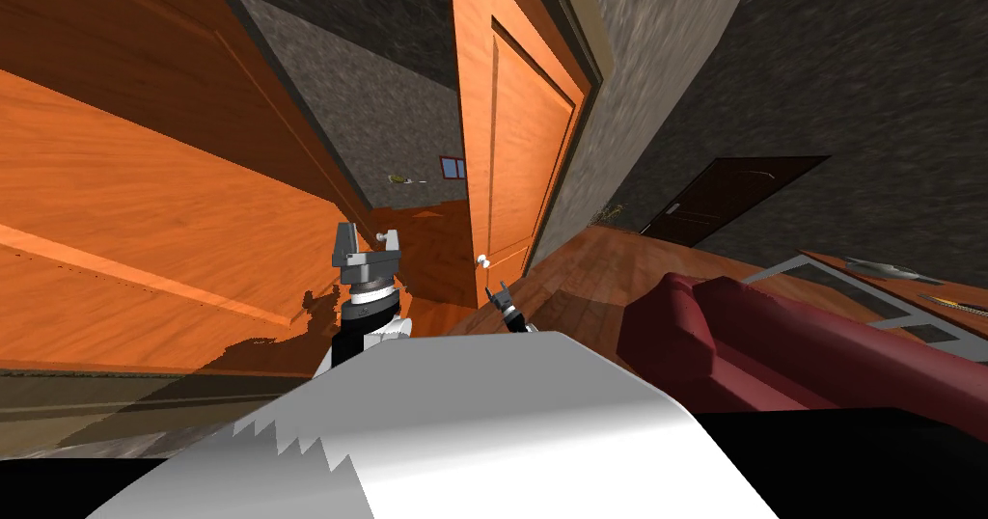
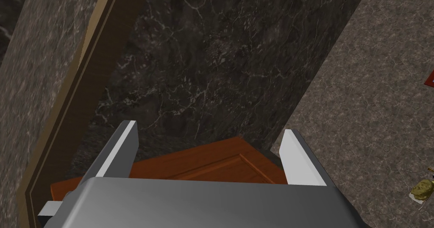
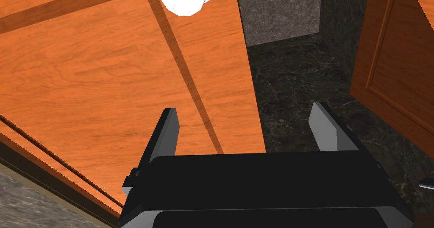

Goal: Push the door open

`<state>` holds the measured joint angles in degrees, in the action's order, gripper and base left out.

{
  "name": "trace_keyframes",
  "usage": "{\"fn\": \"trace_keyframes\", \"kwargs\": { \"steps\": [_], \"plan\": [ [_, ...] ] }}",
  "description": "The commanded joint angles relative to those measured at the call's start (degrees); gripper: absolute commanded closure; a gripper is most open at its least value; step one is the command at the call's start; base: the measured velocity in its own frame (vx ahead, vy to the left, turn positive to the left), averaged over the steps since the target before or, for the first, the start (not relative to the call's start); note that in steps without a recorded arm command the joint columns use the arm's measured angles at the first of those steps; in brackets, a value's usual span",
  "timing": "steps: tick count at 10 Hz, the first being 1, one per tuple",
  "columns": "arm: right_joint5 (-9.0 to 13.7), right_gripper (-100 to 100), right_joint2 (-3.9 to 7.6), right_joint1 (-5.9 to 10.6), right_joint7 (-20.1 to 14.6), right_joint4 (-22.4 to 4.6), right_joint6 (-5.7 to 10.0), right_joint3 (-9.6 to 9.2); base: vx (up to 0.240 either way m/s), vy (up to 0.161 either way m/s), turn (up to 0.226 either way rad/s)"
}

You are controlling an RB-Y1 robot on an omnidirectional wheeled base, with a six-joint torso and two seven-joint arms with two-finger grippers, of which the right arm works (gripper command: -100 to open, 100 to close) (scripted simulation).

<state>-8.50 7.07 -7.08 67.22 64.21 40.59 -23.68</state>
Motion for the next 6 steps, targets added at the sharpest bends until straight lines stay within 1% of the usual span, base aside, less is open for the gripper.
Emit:
{"fn": "trace_keyframes", "kwargs": {
  "steps": [1,3,4,6],
  "plan": [
    [-0.1,-100,-0.15,0.58,2.1,-1.9,0.58,-0.7,0.088,-0.067,0.014],
    [-0.1,-100,-0.13,1.2,4.0,-3.6,1.01,-1.44,0.088,-0.049,0.013],
    [-0.1,-100,-0.11,1.76,5.8,-5.2,1.4,-2.12,0.112,-0.067,0.016],
    [-0.2,-100,-0.09,2.29,7.5,-6.7,1.77,-2.75,0.104,-0.076,0.013]
  ]
}}
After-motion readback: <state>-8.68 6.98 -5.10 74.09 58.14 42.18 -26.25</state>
